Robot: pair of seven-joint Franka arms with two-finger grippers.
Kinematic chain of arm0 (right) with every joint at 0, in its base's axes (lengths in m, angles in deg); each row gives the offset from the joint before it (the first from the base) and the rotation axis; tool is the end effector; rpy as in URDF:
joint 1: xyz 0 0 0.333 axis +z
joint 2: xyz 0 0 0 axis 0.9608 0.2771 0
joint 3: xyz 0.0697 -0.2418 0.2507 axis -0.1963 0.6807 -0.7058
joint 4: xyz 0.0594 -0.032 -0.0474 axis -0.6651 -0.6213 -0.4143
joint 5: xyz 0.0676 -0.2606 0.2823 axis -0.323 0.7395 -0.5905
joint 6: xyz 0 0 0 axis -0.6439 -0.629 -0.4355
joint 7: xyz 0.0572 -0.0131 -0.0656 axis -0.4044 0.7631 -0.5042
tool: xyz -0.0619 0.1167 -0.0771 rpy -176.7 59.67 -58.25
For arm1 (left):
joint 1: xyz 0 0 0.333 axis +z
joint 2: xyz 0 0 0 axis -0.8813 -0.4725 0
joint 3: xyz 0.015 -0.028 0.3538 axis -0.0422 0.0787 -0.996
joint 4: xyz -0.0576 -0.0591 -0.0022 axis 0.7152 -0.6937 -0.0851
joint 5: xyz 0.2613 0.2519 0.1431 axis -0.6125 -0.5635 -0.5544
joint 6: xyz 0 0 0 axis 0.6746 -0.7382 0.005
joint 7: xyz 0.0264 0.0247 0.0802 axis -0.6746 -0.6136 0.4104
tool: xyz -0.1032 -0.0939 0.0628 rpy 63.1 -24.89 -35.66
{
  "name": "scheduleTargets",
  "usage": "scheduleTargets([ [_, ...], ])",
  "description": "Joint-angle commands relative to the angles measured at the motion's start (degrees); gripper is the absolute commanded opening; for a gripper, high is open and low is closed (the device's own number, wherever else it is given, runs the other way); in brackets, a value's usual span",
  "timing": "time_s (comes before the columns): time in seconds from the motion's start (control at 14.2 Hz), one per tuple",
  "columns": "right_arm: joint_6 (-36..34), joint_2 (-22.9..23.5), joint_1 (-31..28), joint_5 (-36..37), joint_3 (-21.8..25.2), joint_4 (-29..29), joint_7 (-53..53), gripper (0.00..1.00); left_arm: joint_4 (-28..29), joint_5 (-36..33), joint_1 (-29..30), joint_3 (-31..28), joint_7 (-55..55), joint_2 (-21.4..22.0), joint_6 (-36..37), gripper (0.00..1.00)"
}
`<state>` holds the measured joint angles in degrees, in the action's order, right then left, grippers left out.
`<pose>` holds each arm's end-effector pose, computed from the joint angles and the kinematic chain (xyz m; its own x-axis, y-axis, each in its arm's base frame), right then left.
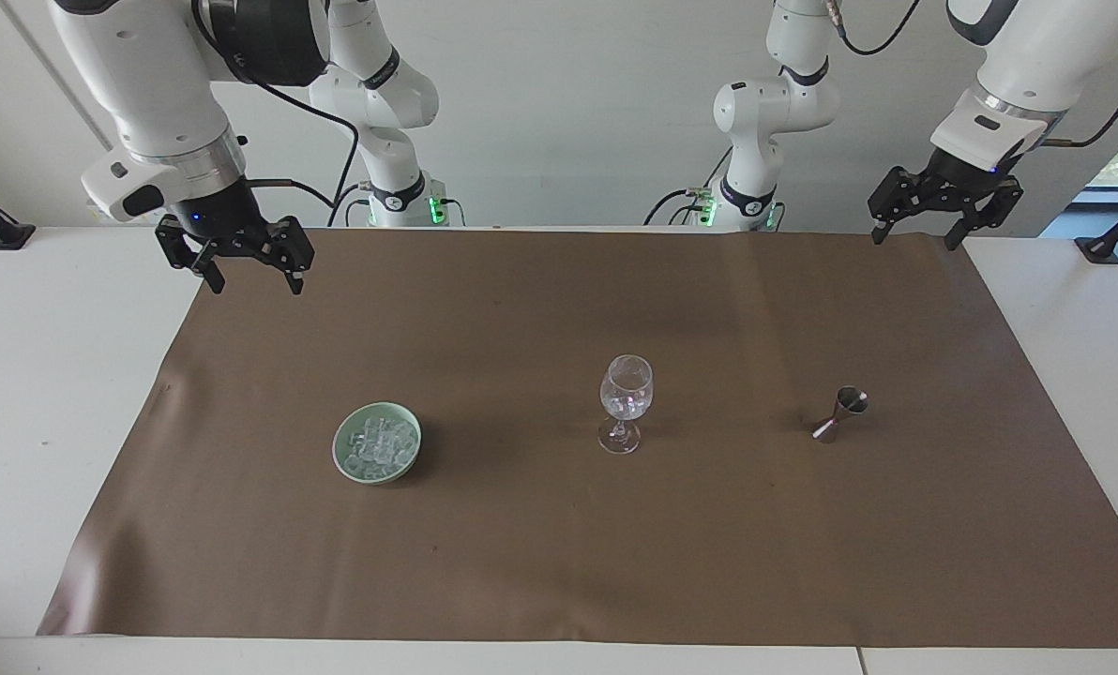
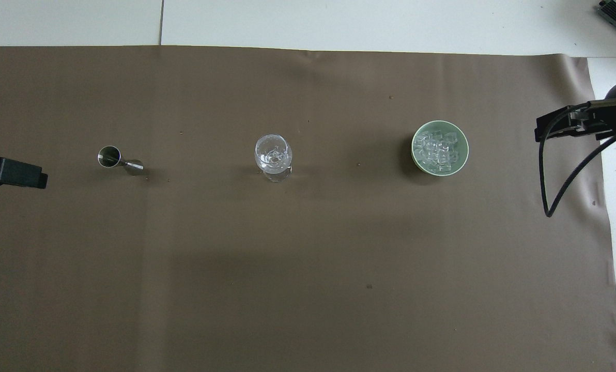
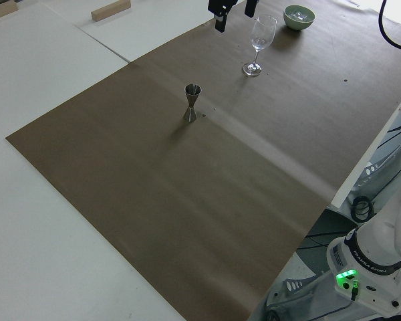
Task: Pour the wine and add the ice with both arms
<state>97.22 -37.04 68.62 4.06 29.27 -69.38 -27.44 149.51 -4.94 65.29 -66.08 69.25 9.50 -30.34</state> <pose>0.6036 0.0015 0.6215 0.9990 0.0038 0.0439 0.0028 -0.9997 0.0233 0.5219 -0.0317 0.6414 0.9868 -0.1611 0.0158 -0.1613 -0.9868 0.0122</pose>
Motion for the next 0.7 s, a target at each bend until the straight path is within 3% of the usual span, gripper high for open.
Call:
scheduleTargets([
  [0.0,-0.9,-1.7,0.4,-4.0,2.6,-1.8,-1.4,1.00,2.0,-0.6,-0.1,0.1,0.6,1.6,-1.1,1.00],
  [0.28,-5.3,-3.9,0.4,-3.9,2.8,-4.0,-1.4,1.00,2.0,-0.6,-0.1,0.1,0.6,1.6,-1.1,1.00],
  [0.63,-4.3,-3.9,0.3,-3.9,2.8,-4.1,-1.0,1.00,2.0,-0.6,-0.1,0.1,0.6,1.6,-1.2,1.00],
])
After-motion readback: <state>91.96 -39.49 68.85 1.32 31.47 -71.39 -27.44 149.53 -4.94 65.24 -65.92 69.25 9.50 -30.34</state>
